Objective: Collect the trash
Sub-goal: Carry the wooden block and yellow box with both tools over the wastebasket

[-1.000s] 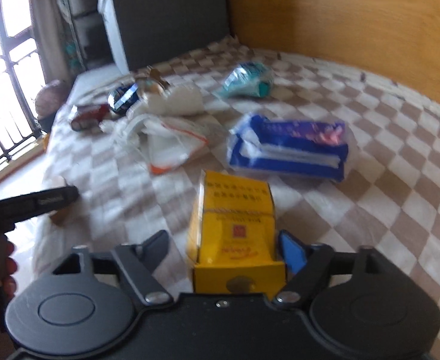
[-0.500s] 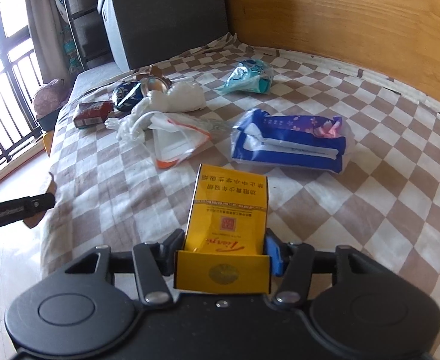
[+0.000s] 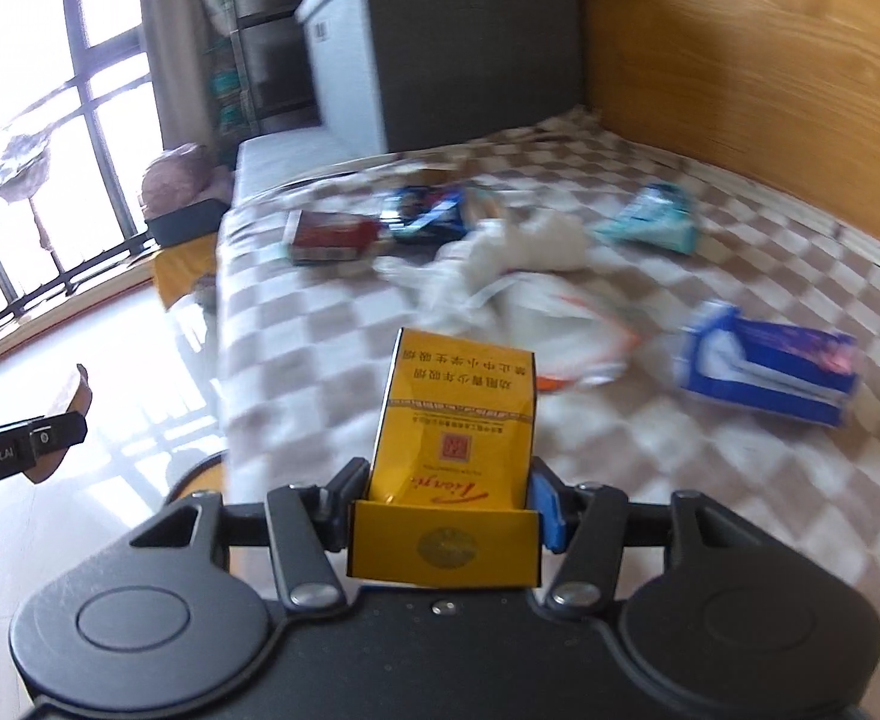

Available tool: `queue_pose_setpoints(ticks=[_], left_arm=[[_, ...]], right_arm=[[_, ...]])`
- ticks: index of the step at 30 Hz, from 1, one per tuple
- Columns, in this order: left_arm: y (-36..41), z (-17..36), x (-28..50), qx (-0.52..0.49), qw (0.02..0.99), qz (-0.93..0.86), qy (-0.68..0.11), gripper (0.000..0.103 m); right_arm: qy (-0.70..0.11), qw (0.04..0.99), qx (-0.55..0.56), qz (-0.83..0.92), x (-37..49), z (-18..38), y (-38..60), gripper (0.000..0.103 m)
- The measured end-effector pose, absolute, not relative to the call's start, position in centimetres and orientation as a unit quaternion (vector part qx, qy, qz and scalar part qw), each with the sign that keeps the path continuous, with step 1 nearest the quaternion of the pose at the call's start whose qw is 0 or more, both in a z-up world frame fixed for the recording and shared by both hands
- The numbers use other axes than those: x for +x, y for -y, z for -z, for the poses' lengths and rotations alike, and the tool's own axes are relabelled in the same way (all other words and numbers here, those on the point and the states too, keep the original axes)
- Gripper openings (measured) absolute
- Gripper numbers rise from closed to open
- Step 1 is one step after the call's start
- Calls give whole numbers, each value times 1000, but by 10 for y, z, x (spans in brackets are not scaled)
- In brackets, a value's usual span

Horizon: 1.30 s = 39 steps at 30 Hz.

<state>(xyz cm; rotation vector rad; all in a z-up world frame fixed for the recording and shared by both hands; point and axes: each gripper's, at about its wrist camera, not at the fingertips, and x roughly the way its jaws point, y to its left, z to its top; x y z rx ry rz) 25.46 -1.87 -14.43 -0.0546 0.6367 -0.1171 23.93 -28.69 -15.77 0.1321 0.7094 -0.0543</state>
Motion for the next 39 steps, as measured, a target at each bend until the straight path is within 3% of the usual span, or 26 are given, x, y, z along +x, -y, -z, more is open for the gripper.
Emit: queue_pose_setpoints(ticks=[10, 20, 39], left_arm=[[-67, 157, 249, -57, 943, 8, -328, 27], [-119, 204, 265, -85, 927, -23, -366, 27], [-133, 307, 397, -103, 877, 15, -468, 27]], right_arm=[[-354, 934, 28, -40, 268, 163, 200, 57], [-390, 915, 7, -105, 303, 196, 126, 57], [-518, 845, -20, -134, 444, 308, 67, 57]])
